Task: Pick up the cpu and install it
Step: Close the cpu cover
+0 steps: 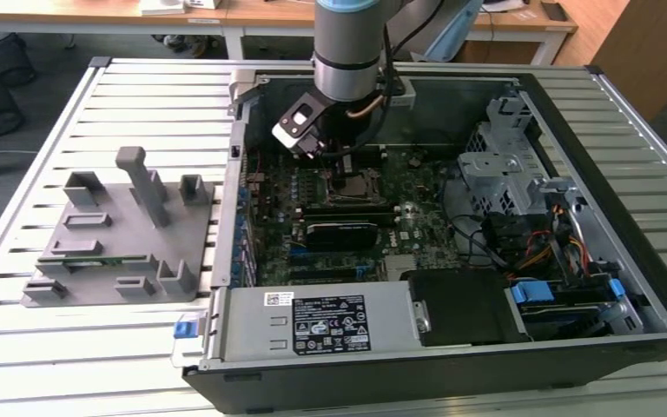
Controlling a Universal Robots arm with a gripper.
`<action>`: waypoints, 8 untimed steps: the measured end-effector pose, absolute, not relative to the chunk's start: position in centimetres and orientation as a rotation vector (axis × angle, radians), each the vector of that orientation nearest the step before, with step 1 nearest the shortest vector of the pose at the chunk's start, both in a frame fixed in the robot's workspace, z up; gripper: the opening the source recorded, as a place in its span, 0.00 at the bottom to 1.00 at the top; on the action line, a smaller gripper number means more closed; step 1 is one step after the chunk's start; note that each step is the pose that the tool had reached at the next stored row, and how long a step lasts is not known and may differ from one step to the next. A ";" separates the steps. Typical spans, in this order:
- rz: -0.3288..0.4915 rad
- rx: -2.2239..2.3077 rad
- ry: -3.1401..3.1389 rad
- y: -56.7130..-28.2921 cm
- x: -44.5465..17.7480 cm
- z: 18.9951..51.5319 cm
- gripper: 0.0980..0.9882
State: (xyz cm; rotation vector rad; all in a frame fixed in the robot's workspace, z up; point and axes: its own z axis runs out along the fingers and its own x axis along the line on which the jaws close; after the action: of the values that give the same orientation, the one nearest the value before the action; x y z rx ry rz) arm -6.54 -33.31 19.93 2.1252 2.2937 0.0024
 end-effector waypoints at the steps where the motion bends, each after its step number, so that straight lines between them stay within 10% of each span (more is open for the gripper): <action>1: 0.002 2.125 2.294 -33.3 -6.5 19.9 0.01; 8: 0.003 2.125 2.294 -33.3 -6.0 19.8 0.01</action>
State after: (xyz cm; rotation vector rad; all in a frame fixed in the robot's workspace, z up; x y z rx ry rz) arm -5.98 -33.31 19.79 2.1254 2.2939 0.0035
